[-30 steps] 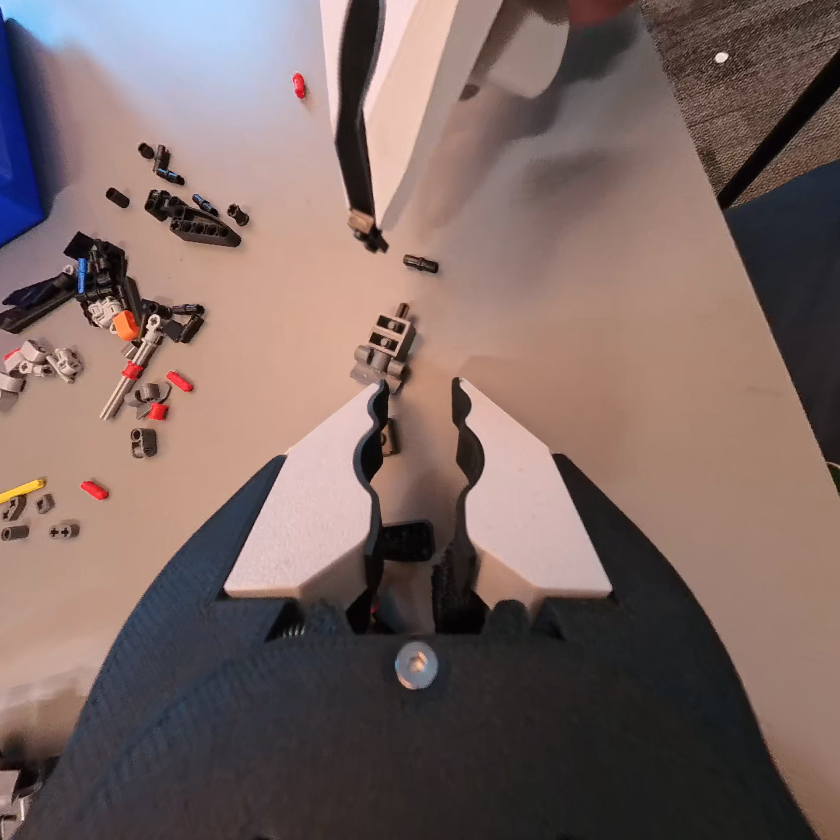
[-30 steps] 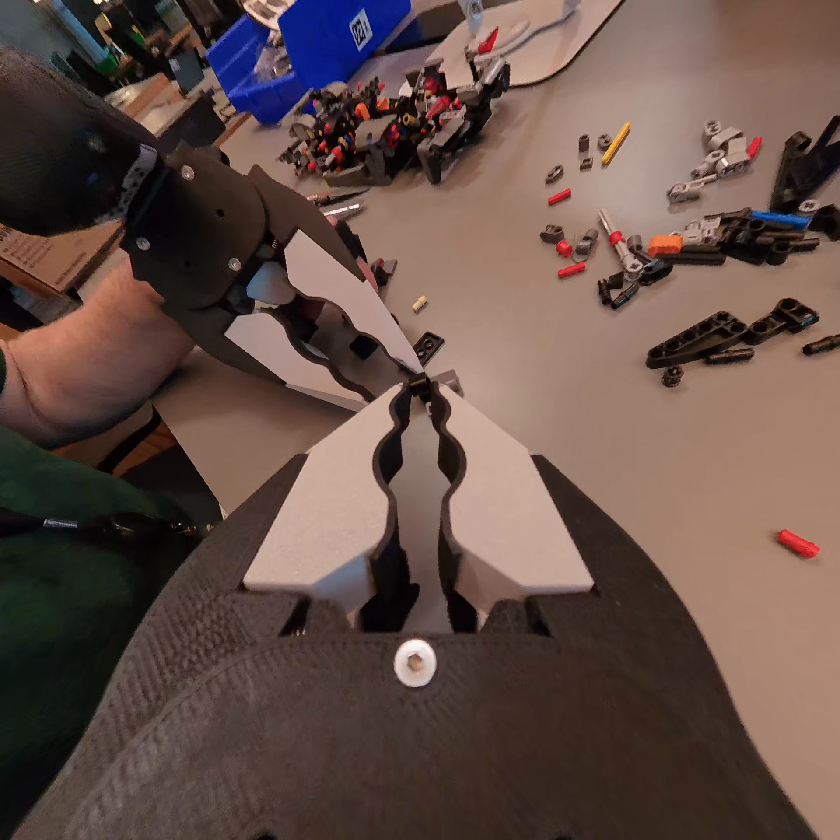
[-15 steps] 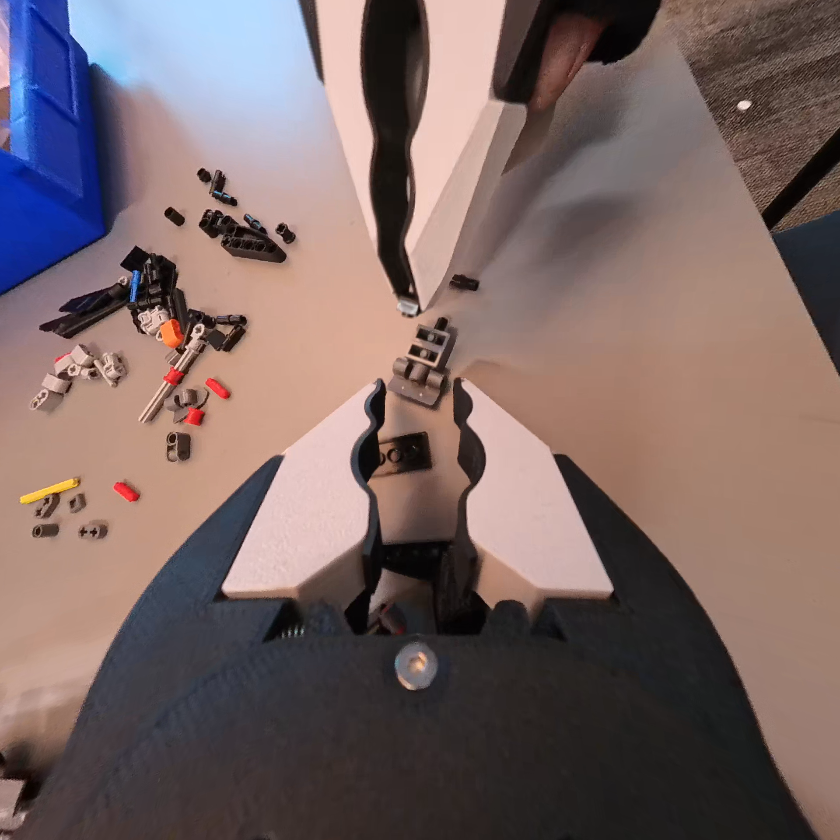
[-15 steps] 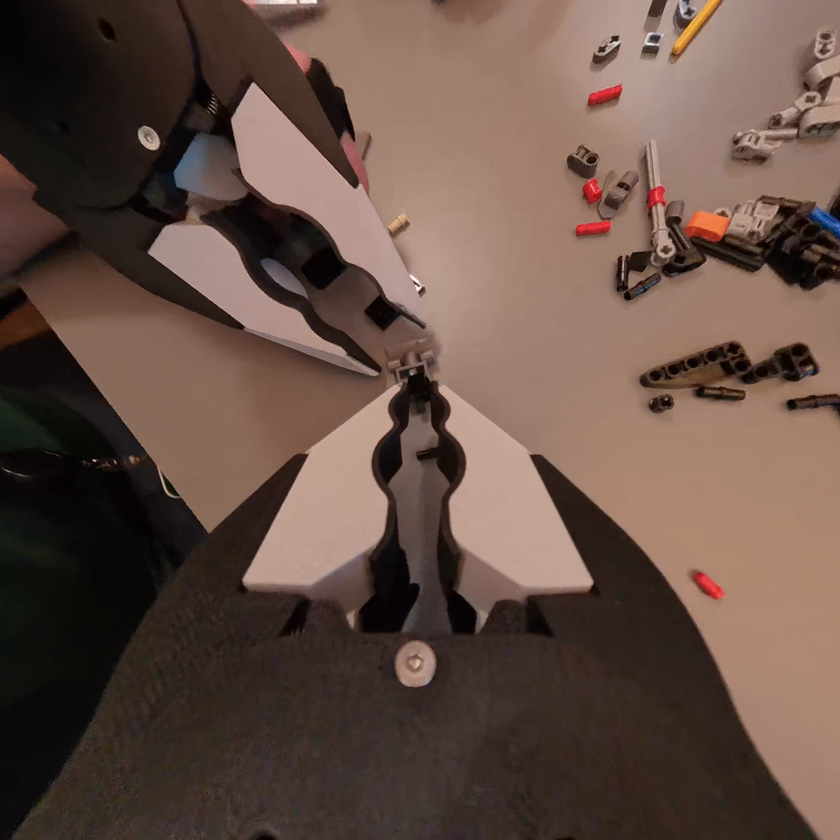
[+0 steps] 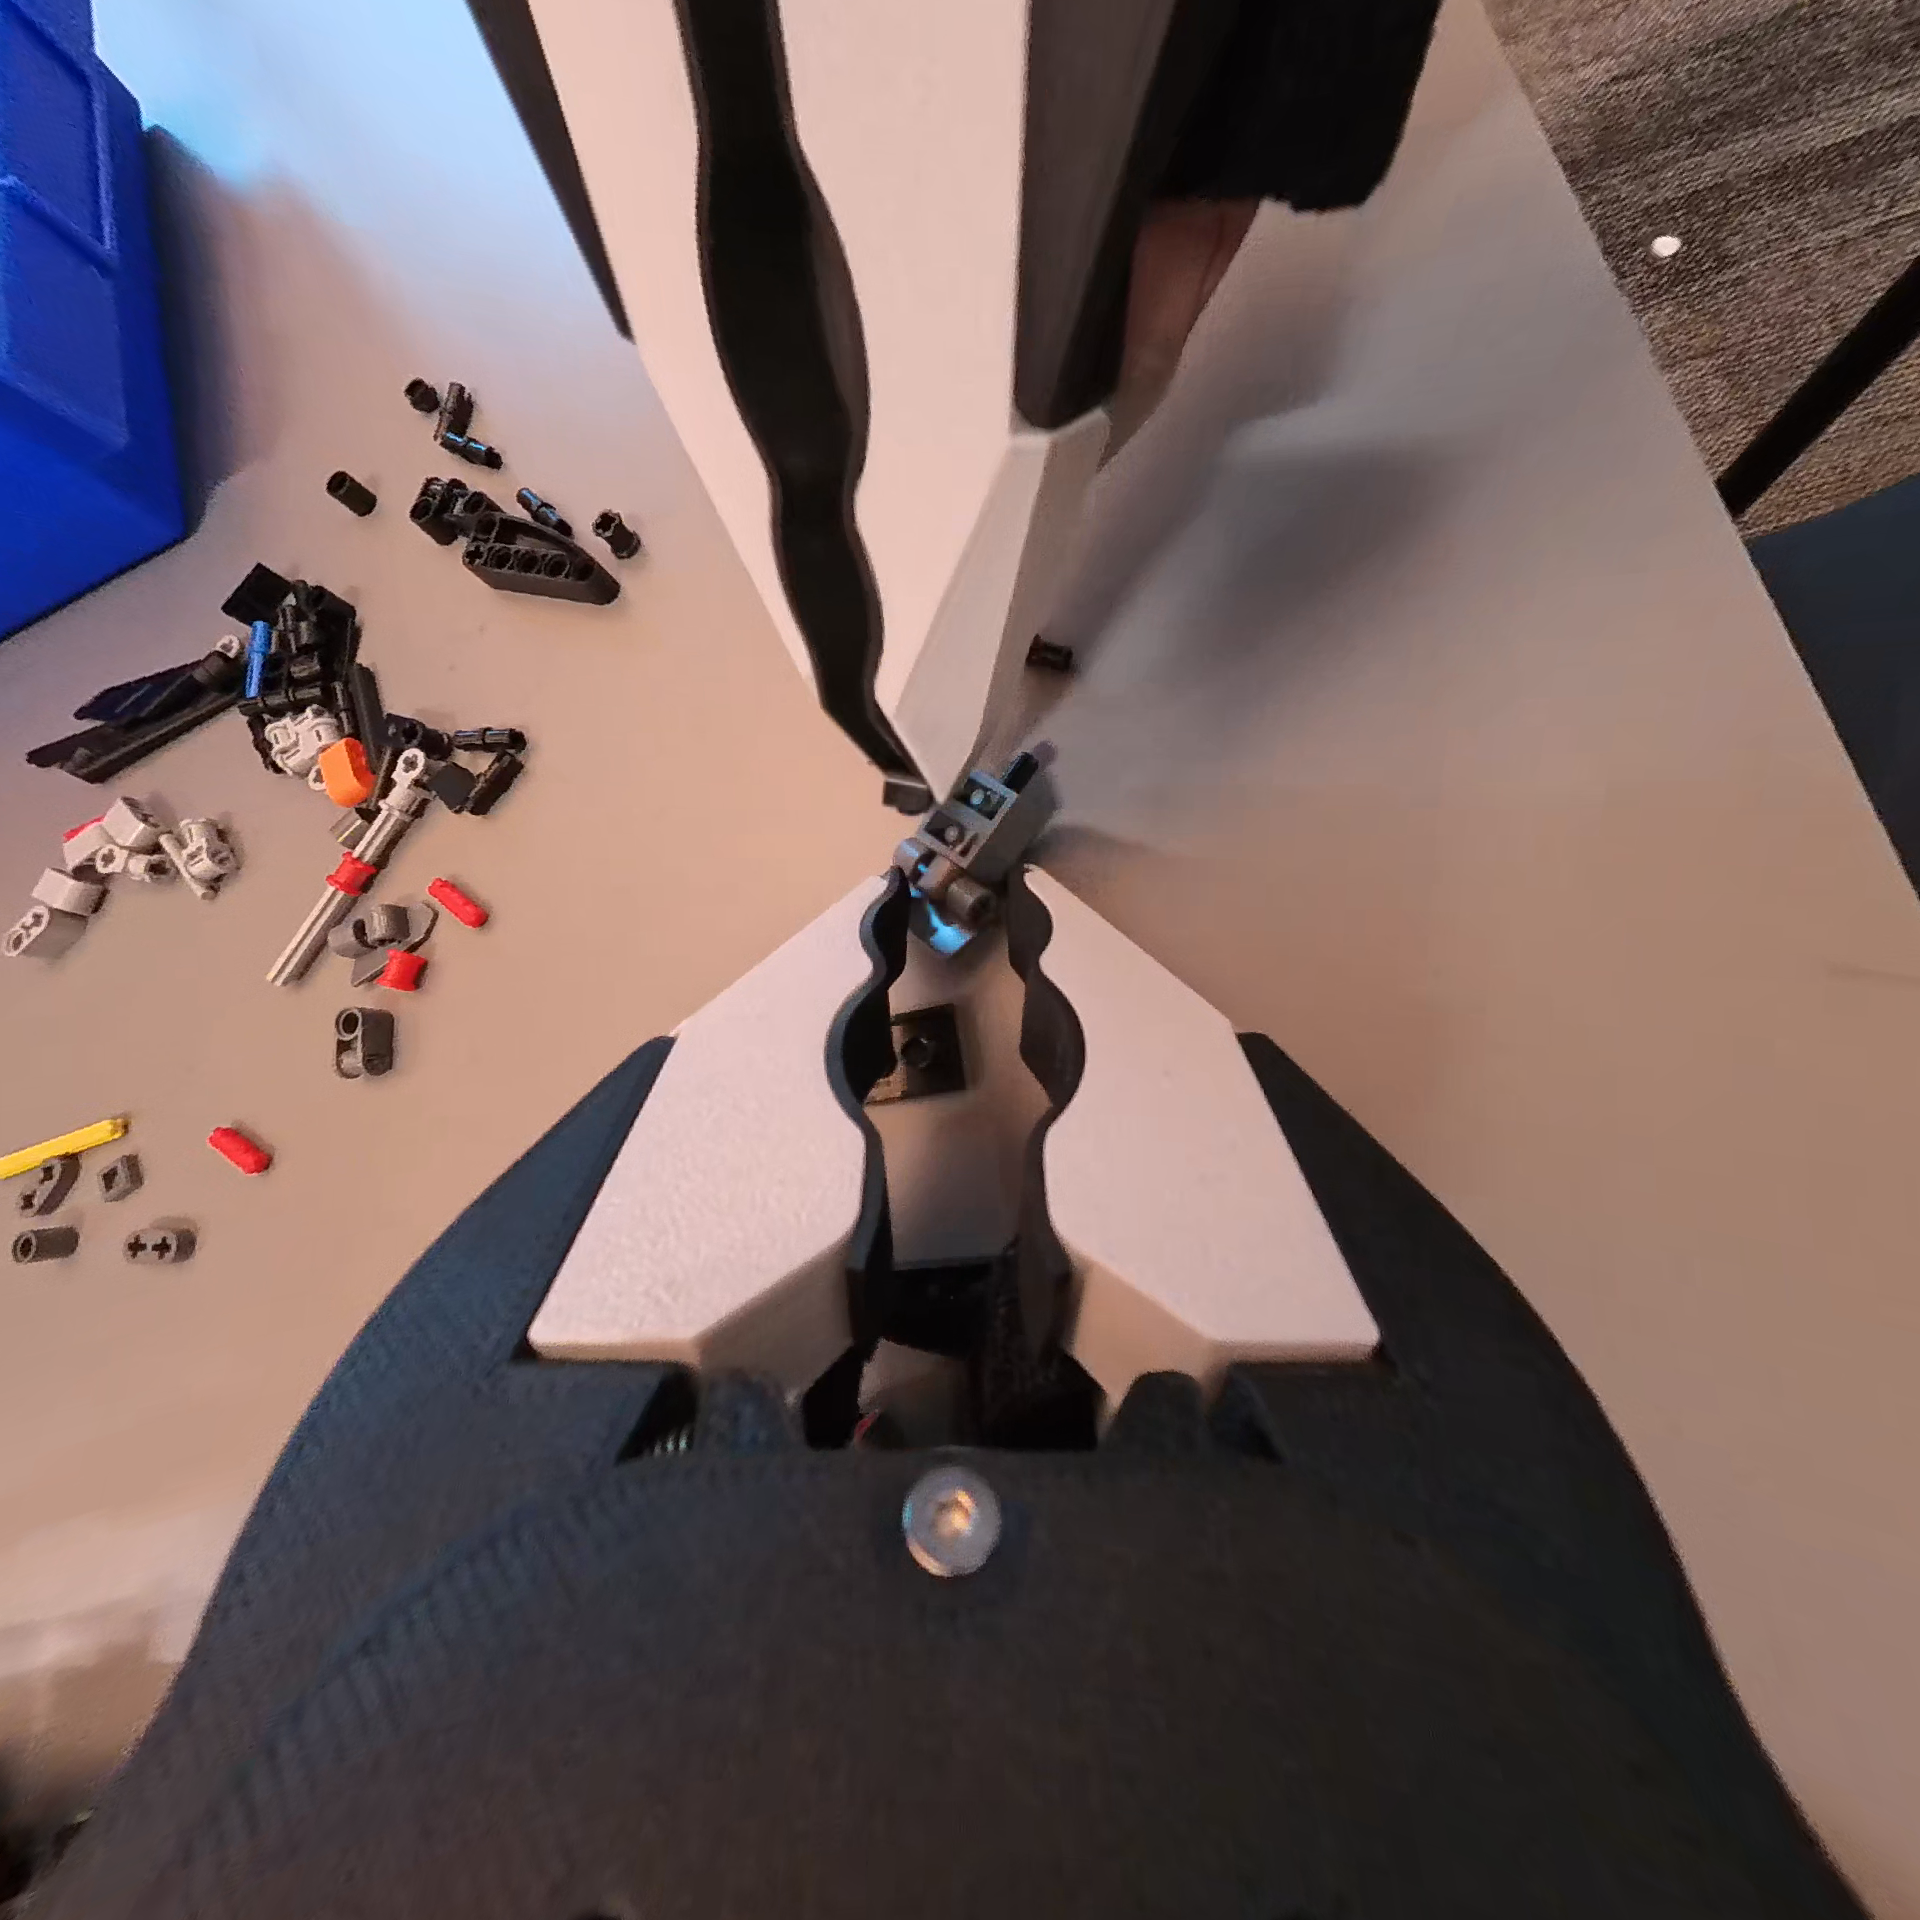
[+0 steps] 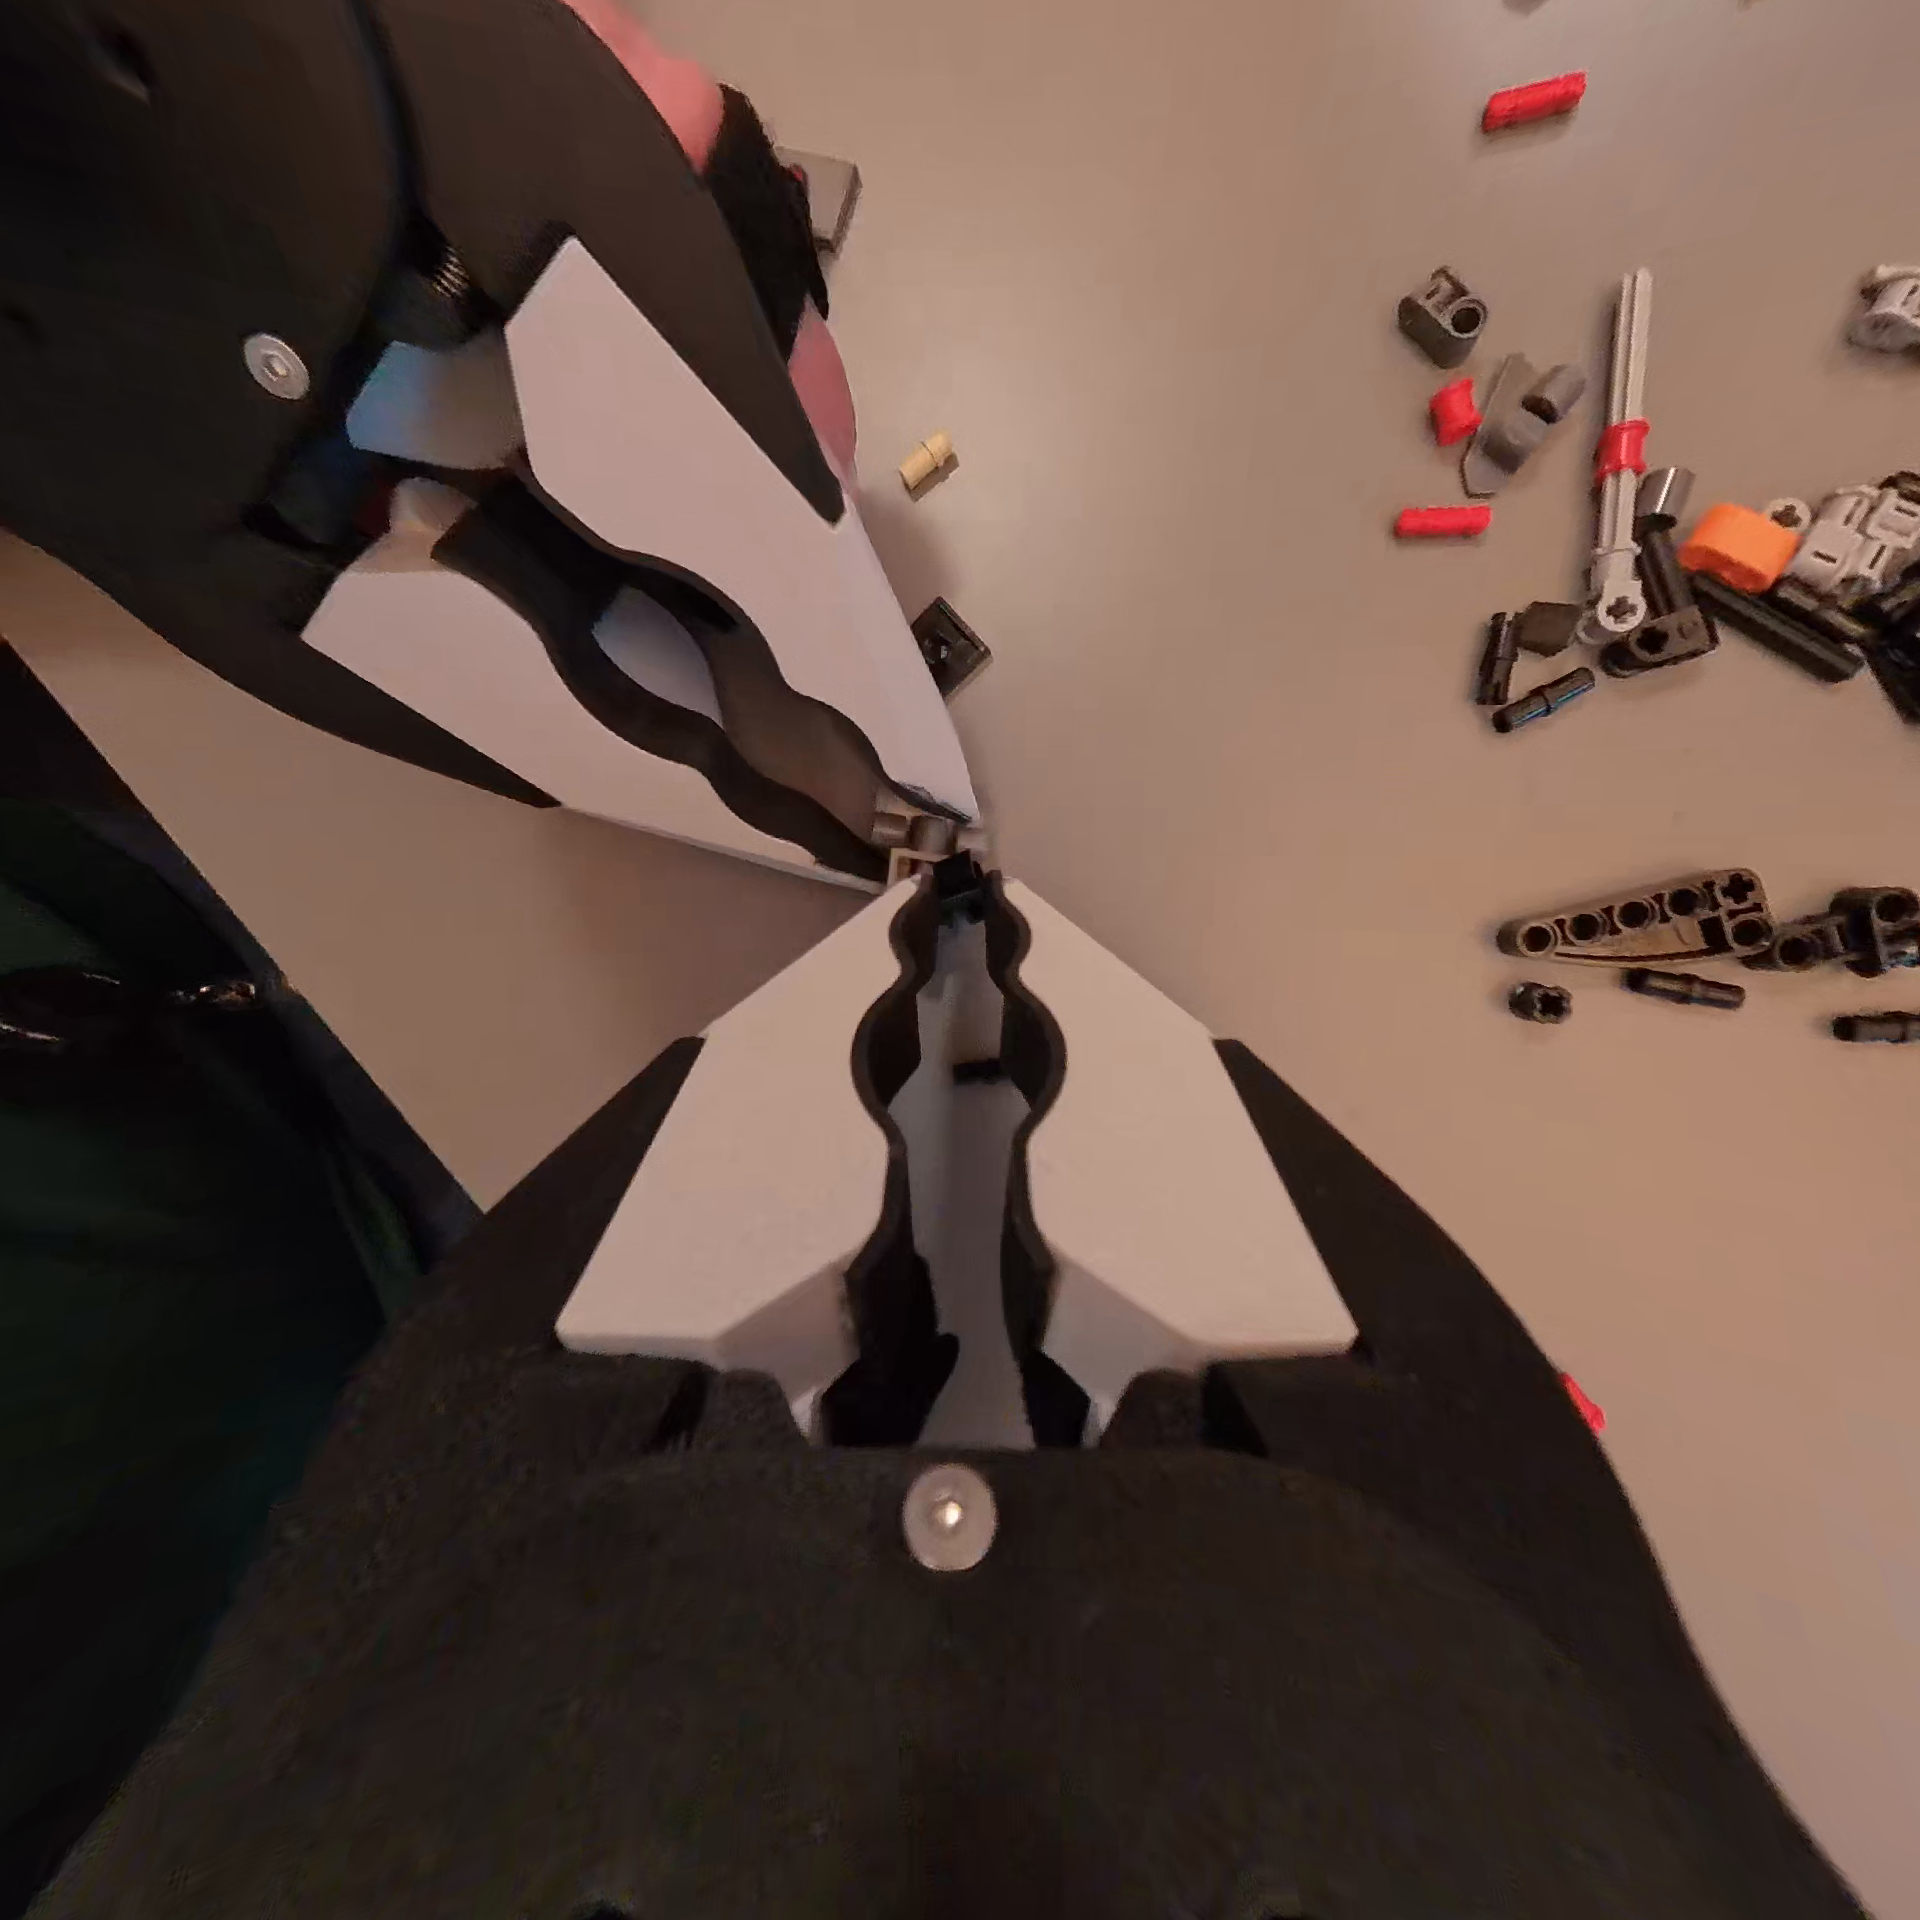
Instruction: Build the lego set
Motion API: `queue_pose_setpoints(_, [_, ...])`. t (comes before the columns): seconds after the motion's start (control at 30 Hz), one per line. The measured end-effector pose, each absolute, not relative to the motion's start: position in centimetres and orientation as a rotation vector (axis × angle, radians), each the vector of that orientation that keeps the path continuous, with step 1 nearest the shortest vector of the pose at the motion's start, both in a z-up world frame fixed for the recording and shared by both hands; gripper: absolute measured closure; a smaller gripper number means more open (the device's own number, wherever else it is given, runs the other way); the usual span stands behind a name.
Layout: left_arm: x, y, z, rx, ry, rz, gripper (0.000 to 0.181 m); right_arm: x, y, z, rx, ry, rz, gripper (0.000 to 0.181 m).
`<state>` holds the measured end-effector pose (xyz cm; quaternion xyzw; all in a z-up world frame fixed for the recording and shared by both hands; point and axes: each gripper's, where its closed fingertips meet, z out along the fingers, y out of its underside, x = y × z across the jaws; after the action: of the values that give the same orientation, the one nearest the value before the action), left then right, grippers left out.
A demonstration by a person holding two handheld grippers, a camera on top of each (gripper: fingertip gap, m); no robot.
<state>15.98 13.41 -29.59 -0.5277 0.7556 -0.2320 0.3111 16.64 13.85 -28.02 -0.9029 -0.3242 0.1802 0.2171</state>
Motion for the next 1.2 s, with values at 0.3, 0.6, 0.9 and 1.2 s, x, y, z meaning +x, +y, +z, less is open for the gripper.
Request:
queue_pose_setpoints(0.3, [15.7,12.4,-28.9,-1.353,2.012,-0.603,0.154,16.8,13.1,-27.6,-2.517,-0.854,0.579,0.174])
queue_pose_setpoints(0.6, [15.0,11.2,-29.4,-1.346,2.083,-0.590,0.156,17.2,12.2,-27.2,-2.515,-0.790,0.603,0.174])
queue_pose_setpoints(0.9, [15.8,11.9,-26.7,-1.371,1.928,-0.782,0.152,18.0,11.5,-27.4,-2.496,-0.718,0.645,0.174])
queue_pose_setpoints(1.2, [15.8,11.4,-29.1,-1.424,2.024,-0.669,0.155,18.1,11.1,-27.3,-2.480,-0.711,0.659,0.174])
